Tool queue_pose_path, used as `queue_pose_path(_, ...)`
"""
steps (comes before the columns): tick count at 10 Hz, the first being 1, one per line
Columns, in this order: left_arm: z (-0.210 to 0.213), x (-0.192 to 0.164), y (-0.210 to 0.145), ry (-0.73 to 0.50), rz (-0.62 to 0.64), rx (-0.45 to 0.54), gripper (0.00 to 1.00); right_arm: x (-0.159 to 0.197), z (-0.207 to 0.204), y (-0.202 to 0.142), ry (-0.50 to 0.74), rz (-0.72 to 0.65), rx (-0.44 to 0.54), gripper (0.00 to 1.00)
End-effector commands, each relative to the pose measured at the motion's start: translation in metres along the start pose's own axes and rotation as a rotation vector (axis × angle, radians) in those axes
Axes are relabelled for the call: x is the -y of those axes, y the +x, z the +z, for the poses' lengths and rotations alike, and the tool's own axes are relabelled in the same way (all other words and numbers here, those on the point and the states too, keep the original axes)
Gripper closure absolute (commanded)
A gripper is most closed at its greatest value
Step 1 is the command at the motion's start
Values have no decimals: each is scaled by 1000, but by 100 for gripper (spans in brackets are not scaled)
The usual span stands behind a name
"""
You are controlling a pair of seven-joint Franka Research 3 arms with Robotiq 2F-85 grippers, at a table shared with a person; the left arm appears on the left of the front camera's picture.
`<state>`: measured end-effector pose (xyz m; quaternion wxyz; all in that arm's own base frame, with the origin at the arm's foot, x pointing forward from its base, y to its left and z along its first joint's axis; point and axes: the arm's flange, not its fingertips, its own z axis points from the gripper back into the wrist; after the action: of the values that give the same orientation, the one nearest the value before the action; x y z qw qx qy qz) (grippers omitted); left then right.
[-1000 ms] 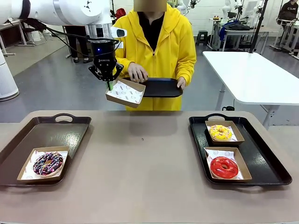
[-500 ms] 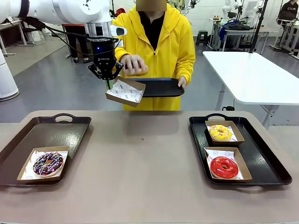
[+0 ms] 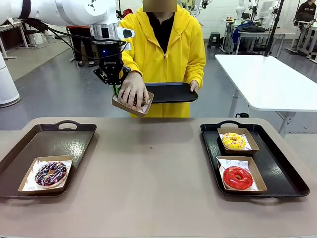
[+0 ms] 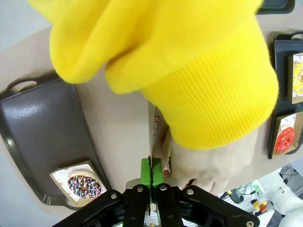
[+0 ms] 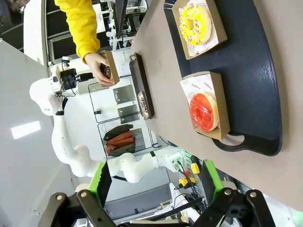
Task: Individually package the donuts and arrange them on the tray.
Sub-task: Place the picked Paper togo box on the Handle tray.
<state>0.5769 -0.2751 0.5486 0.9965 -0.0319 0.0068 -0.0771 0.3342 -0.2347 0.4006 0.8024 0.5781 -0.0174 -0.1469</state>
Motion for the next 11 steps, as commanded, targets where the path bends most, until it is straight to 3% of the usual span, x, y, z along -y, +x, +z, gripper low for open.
queue_pose_path(1, 2, -2, -4, 2, -11, 5, 100, -1, 3, 1, 9, -1, -8, 0)
queue_pose_path(11, 2, -2, -4, 2, -11, 5, 100, -1, 3, 1, 9, -1, -8, 0)
